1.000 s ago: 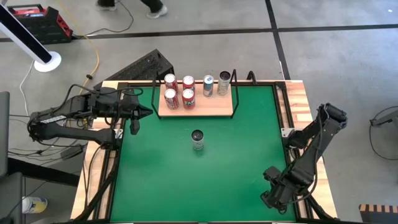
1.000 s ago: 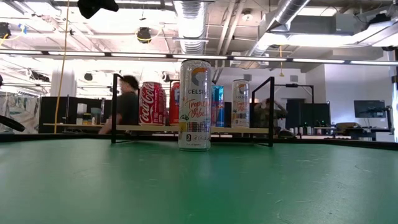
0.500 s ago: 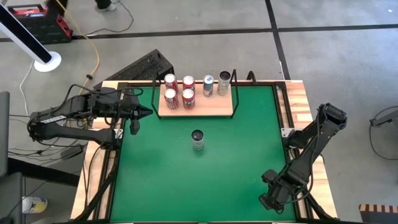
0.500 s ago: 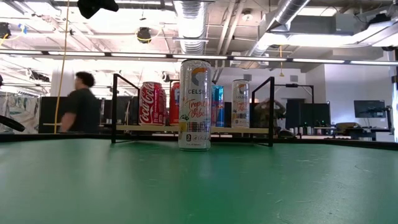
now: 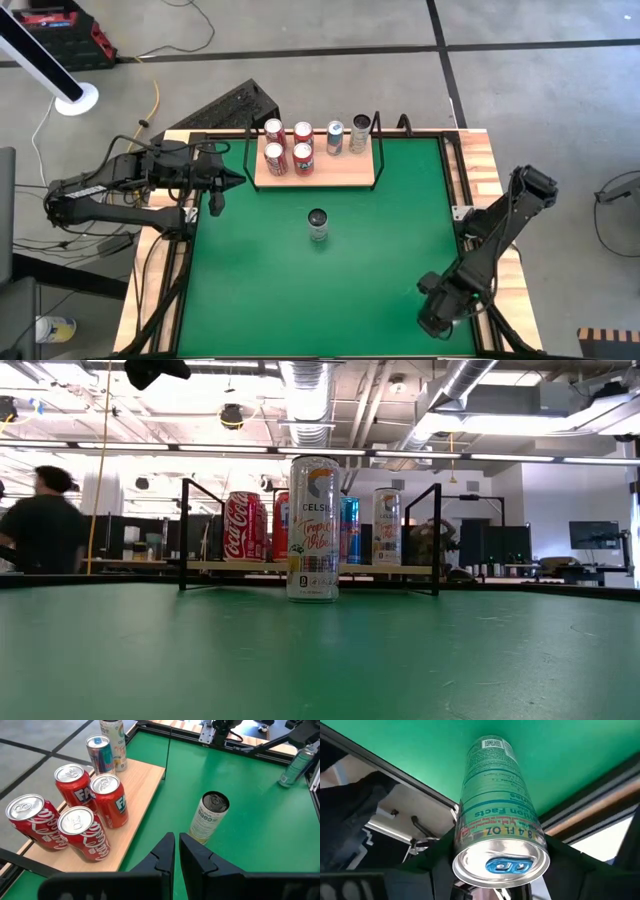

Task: Place canned beverage on shelf
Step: Put the blue soda can on the shelf aligned with the other blue soda can

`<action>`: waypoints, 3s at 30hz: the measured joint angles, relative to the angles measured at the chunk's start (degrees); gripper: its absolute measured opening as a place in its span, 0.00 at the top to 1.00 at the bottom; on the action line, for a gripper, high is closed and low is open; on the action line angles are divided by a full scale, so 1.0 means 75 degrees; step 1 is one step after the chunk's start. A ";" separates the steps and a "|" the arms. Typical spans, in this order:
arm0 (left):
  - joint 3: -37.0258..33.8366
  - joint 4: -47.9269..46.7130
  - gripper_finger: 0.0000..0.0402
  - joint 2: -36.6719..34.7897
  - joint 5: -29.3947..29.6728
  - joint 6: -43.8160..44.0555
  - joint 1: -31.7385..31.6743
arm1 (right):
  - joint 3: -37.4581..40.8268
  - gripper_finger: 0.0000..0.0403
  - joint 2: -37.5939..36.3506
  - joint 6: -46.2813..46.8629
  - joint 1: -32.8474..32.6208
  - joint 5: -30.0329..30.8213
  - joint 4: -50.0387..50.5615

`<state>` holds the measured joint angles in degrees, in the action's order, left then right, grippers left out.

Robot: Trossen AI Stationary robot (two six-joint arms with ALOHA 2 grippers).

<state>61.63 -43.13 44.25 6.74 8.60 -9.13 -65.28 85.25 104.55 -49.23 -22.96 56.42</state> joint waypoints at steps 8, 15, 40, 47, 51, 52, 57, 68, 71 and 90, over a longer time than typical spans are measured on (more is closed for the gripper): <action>0.0000 0.0000 0.97 0.0000 0.0015 -0.0001 -0.0002 | -0.1049 0.35 -0.0019 -0.1980 0.1243 0.0793 0.2241; 0.0000 0.0007 0.97 0.0000 0.0023 -0.0085 -0.0003 | -0.1853 0.35 -0.0026 -0.4746 0.3472 0.2072 0.3234; 0.0000 0.0015 0.97 0.0000 0.0363 -0.0153 -0.0003 | -0.7297 0.35 0.3772 -1.2824 0.9402 0.3485 0.4075; 0.0000 0.0010 0.97 0.0002 0.0359 -0.0063 -0.0003 | -0.8346 0.35 0.4782 -1.3418 0.9494 0.3794 0.4446; 0.0000 0.0006 0.97 0.0003 0.0358 -0.0050 -0.0003 | -0.8386 0.35 0.4833 -1.3439 0.9491 0.3700 0.4500; 0.0000 0.0006 0.97 0.0003 0.0358 -0.0050 -0.0003 | -0.8386 0.35 0.4835 -1.3480 0.9491 0.3695 0.4494; 0.0000 0.0003 0.97 0.0003 0.0358 -0.0041 -0.0003 | -0.8386 0.35 0.4835 -1.3549 0.9494 0.3689 0.4482; 0.0000 0.0000 0.97 0.0000 0.0359 -0.0038 -0.0003 | -0.8386 0.31 0.4835 -1.3631 0.9535 0.3643 0.4480; 0.0000 0.0000 0.97 0.0003 0.0361 -0.0055 -0.0003 | -0.8384 0.31 0.4835 -1.3632 0.9535 0.3637 0.4477; 0.0000 -0.0001 0.97 0.0003 0.0364 -0.0076 -0.0003 | -0.8381 0.30 0.4835 -1.3664 0.9535 0.3634 0.4480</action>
<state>61.63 -43.14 44.27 9.47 8.03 -9.15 -128.14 121.51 2.07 22.28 4.29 90.02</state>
